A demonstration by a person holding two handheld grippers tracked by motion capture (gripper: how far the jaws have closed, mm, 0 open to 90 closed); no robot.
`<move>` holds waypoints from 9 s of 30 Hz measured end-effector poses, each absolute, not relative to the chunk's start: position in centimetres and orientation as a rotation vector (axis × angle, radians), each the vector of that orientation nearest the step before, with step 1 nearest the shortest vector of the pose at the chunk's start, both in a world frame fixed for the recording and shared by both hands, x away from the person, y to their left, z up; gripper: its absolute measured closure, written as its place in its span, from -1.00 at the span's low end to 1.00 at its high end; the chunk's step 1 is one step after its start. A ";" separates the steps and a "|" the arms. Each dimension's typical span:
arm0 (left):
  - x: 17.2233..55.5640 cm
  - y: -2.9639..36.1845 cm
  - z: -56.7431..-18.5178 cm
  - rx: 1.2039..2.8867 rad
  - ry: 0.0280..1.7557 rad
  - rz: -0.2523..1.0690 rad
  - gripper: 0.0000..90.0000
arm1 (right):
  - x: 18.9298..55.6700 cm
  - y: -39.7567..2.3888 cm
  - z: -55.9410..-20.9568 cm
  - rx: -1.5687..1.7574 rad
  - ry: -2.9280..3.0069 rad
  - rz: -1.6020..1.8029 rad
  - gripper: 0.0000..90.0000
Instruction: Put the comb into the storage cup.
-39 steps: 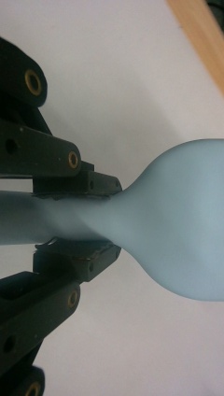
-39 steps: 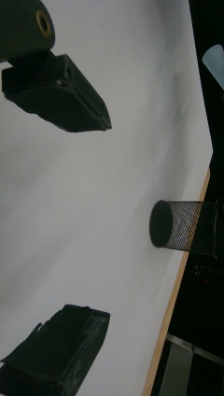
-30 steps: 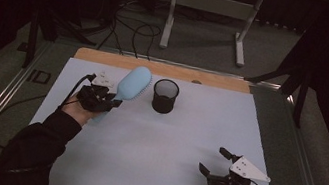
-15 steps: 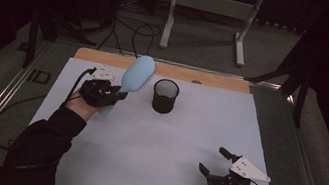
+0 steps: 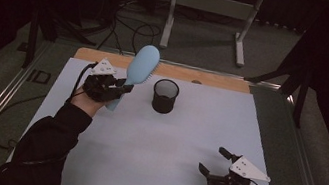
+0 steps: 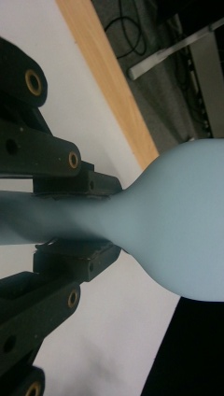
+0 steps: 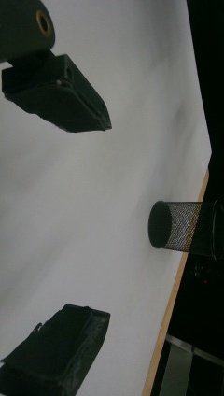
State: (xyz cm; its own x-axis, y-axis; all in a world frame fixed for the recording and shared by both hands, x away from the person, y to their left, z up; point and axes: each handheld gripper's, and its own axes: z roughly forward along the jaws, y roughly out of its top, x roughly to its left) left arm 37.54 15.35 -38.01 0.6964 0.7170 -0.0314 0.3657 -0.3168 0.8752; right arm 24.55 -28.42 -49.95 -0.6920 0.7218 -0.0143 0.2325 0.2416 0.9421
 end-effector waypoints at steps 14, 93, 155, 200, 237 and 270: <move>38.7 13.8 -36.4 1.839 0.802 0.477 0.56 | 24.6 -28.4 -50.0 0.878 2.073 1.448 -0.83; 46.1 6.1 -40.3 1.505 0.698 0.392 0.56 | 24.6 -28.4 -50.0 0.874 2.085 1.465 -0.83; 48.5 4.2 -47.1 1.646 0.837 0.454 0.55 | 24.5 -28.3 -50.1 0.870 2.093 1.483 -0.83; 46.3 5.1 -44.4 1.726 0.785 0.417 -1.00 | 24.5 -28.4 -49.9 0.871 2.081 1.488 -0.83; 43.7 8.6 -42.6 1.792 0.672 0.254 -1.00 | 24.6 -28.5 -49.8 0.880 2.078 1.457 -0.83; 38.4 15.0 -44.5 1.808 0.683 0.276 -1.00 | 24.6 -28.1 -49.8 0.874 2.088 1.450 -0.83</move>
State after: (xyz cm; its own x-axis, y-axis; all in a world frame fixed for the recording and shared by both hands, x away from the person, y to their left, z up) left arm 38.43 15.03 -44.52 0.8048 0.5755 -0.1450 0.3133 -0.2044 0.9274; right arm 24.64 -28.10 -49.79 -0.6983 0.7158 -0.0073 0.2432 0.2468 0.9380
